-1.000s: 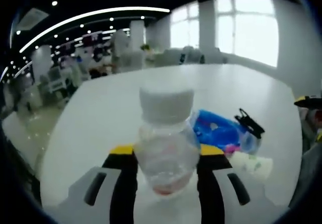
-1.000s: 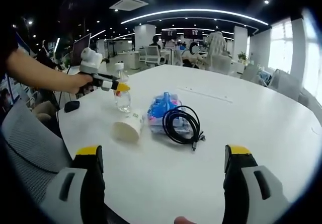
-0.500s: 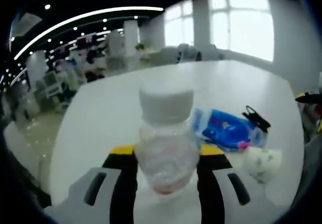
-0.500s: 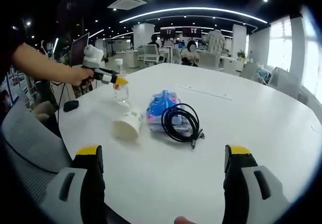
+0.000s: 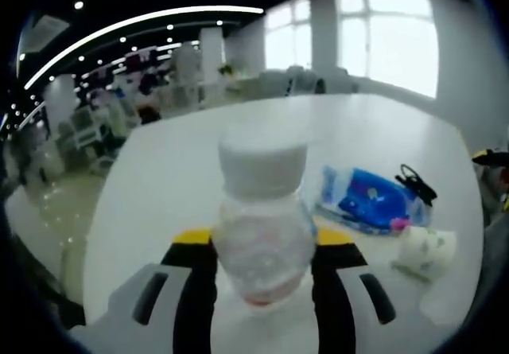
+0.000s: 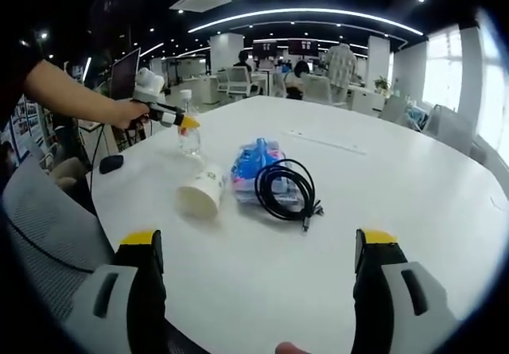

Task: Arrange the tabletop items into an orderly group along one side of the table until the central work area is clear of visible clutter.

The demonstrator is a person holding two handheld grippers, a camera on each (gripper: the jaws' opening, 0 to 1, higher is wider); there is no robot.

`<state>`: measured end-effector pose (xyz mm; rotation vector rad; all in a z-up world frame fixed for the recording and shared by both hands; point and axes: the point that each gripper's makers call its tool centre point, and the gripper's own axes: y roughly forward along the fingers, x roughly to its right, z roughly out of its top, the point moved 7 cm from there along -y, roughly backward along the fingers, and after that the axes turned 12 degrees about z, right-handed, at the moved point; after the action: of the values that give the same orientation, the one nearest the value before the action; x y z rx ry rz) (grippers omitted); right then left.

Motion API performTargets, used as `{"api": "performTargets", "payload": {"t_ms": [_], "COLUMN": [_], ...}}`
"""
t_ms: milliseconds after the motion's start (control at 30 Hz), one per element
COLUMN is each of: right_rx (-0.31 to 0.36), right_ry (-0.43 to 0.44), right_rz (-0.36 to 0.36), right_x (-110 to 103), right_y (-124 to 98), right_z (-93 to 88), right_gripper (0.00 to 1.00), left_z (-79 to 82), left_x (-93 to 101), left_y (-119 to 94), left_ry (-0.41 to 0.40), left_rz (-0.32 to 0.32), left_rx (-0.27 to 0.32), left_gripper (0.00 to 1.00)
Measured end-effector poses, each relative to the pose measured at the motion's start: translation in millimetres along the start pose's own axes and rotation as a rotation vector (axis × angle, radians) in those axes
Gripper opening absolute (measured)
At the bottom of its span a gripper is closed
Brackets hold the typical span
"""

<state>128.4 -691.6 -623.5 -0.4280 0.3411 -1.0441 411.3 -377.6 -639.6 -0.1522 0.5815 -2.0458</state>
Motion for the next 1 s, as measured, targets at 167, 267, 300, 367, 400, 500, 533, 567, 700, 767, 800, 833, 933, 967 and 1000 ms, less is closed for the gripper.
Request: {"api": "performTargets", "payload": {"t_ms": [167,267,300,367,400,500,533,567,700,767,800,833,933,967,1000], "right_rx": [0.002,0.001,0.002,0.002,0.002,0.004,0.004,0.002,0.004,0.006,0.007,0.008,0.008,0.008,0.008], "right_ry": [0.003,-0.001,-0.001,-0.001,0.0,0.0,0.0,-0.002,-0.003,-0.001,0.0,0.001,0.001,0.0,-0.001], "right_rz": [-0.003,-0.002,-0.001,-0.002,-0.001,0.001,0.001,0.002,0.003,0.001,0.001,0.0,0.0,0.001,0.001], "right_x": [0.6,0.5,0.5,0.7,0.7,0.5,0.3,0.1,-0.2,0.0,0.2,0.4,0.1,0.0,-0.1], "right_y": [0.0,0.3,0.5,0.3,0.2,0.5,0.6,0.7,0.6,0.2,0.0,-0.1,0.0,0.1,0.2], "right_z": [0.4,0.3,0.4,0.5,0.7,0.8,0.9,0.9,1.3,1.4,1.4,1.4,1.3,1.3,1.4], "right_gripper": [1.0,1.0,1.0,1.0,1.0,1.0,1.0,1.0,1.0,1.0,1.0,1.0,1.0,1.0,1.0], "left_z": [-2.0,-3.5,-4.0,-4.9,-5.4,-6.2,-6.2,-6.4,-6.7,-6.5,-6.5,-7.2,-7.2,-7.2,-7.3], "left_x": [-3.0,-4.0,-4.5,-6.3,-6.9,-7.6,-7.6,-7.7,-8.6,-9.7,-9.7,-10.8,-11.1,-10.1,-10.1], "left_y": [-1.3,-3.2,-4.1,-5.1,-5.5,-6.3,-6.1,-6.3,-5.5,-5.4,-5.5,-6.0,-6.4,-7.2,-7.2], "left_ry": [-0.008,-0.007,-0.005,-0.005,-0.005,-0.003,-0.005,-0.005,0.013,0.007,0.004,0.005,0.009,0.01,0.008], "left_rz": [-0.001,-0.003,-0.004,-0.005,-0.001,0.001,-0.002,-0.001,-0.02,-0.02,-0.015,-0.011,-0.003,-0.003,-0.003], "left_rx": [-0.002,-0.001,-0.001,-0.004,-0.005,0.001,0.004,0.005,0.015,0.009,0.006,0.005,0.002,0.003,0.003], "left_gripper": [0.43,0.43,0.43,0.44,0.44,0.44,0.45,0.45,0.45,0.45,0.45,0.45,0.45,0.45,0.45]}}
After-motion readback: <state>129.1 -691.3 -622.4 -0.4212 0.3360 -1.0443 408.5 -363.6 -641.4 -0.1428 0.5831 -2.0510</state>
